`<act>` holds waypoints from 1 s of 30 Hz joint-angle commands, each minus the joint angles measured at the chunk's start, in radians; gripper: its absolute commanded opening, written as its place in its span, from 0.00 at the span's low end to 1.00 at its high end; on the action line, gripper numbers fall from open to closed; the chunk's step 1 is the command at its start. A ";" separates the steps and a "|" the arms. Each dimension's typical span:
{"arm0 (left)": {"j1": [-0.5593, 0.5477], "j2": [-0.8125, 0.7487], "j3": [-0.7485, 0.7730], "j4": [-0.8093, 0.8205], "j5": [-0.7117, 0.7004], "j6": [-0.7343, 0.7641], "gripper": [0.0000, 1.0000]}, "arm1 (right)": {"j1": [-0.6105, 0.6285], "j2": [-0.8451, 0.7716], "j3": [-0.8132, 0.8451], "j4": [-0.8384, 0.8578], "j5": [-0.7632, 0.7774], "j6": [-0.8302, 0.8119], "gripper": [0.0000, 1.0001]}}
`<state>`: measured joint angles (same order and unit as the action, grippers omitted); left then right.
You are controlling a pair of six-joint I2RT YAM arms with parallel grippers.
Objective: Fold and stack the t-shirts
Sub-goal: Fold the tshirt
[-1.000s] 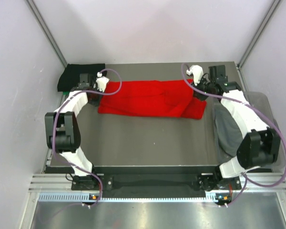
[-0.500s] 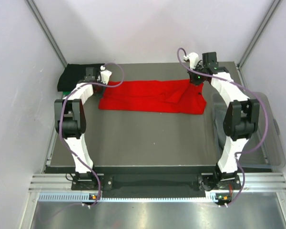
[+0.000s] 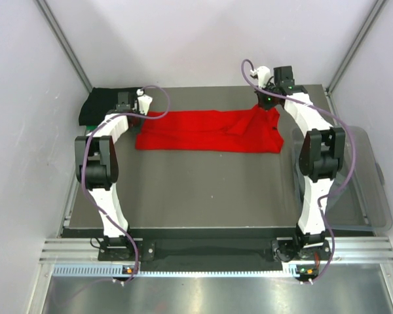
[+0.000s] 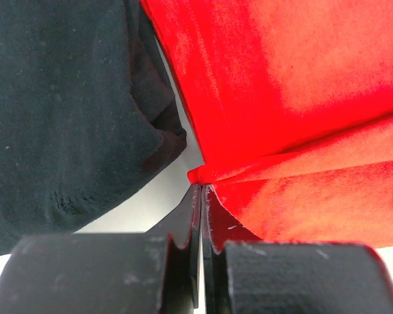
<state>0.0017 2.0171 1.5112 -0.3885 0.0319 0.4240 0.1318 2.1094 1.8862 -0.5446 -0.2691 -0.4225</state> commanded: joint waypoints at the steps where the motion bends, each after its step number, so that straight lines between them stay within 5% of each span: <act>1: 0.001 0.008 0.041 0.060 -0.016 -0.014 0.00 | -0.012 0.032 0.063 0.035 0.008 0.021 0.00; 11: 0.003 0.006 0.040 0.065 -0.024 -0.024 0.00 | -0.014 0.078 0.105 0.037 0.011 0.033 0.00; 13: 0.003 0.006 0.043 0.057 -0.023 -0.025 0.02 | -0.012 0.077 0.106 0.037 0.014 0.040 0.07; 19: -0.029 -0.081 0.000 0.100 0.008 -0.065 0.37 | -0.012 -0.056 -0.007 0.109 0.036 0.059 0.43; 25: -0.055 -0.207 -0.112 0.172 0.063 -0.077 0.36 | -0.005 -0.207 -0.177 0.121 -0.031 0.039 0.47; 30: -0.066 -0.189 -0.167 0.120 0.109 -0.067 0.15 | 0.043 -0.172 -0.222 -0.010 -0.159 -0.056 0.40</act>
<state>-0.0620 1.8320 1.3727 -0.2867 0.0914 0.3634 0.1406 1.9385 1.6821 -0.4866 -0.3344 -0.4129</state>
